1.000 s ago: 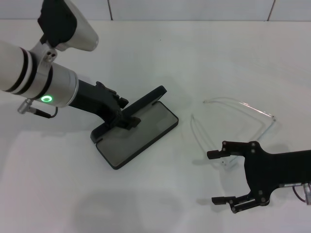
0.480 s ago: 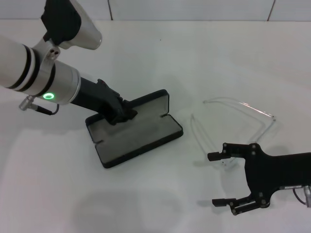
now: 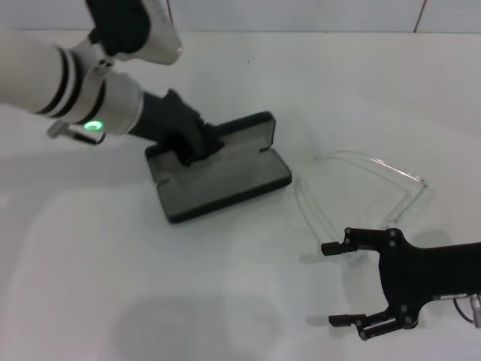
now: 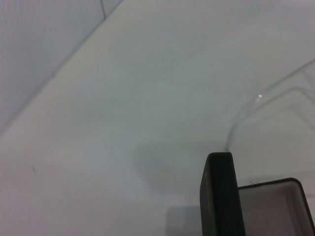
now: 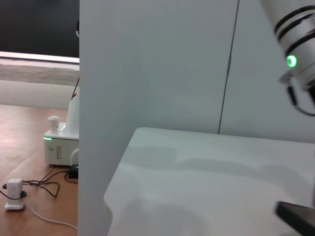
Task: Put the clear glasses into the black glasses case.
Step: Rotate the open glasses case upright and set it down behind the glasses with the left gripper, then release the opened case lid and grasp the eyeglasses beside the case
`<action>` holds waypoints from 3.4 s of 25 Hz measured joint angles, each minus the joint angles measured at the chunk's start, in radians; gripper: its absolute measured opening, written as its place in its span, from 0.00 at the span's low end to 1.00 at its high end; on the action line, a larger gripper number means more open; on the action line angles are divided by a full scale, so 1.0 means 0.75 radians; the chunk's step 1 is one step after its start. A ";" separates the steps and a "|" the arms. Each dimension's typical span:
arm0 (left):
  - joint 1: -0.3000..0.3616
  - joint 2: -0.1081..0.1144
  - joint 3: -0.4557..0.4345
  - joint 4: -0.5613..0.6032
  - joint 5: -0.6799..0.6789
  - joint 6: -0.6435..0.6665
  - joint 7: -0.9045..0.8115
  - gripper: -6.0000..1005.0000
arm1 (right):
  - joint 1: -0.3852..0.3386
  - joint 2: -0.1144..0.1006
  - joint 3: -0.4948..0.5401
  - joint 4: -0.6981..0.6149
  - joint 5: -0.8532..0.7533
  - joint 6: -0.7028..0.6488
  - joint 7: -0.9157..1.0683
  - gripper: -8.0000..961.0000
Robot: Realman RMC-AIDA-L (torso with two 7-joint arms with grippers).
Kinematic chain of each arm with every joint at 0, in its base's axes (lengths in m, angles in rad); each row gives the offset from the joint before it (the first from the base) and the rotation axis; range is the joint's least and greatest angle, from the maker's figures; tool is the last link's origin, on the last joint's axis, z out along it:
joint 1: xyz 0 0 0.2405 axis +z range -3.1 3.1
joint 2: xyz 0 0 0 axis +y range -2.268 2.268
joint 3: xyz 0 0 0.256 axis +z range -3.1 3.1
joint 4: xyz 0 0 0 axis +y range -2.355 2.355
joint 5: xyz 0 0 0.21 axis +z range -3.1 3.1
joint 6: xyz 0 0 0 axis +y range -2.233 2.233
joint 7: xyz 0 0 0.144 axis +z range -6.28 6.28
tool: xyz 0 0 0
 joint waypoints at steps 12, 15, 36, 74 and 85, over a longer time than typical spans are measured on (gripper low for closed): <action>-0.208 -0.005 0.277 -0.150 0.046 -0.226 0.151 0.22 | -0.028 0.003 -0.001 0.021 -0.004 0.002 -0.032 0.90; -0.223 -0.007 0.319 -0.151 0.033 -0.227 0.153 0.23 | -0.038 0.003 0.003 0.021 -0.004 0.002 -0.034 0.90; -0.184 -0.009 0.359 -0.112 0.005 -0.211 0.070 0.36 | -0.046 0.003 0.008 0.020 0.000 0.002 -0.027 0.90; 0.476 -0.006 -0.134 -0.497 -1.351 0.142 1.071 0.48 | 0.349 -0.007 0.026 -0.951 -1.004 -0.199 0.802 0.89; 0.431 -0.001 -0.136 -0.593 -1.402 0.155 1.120 0.49 | 0.369 0.015 -0.255 -0.814 -1.061 0.009 0.837 0.85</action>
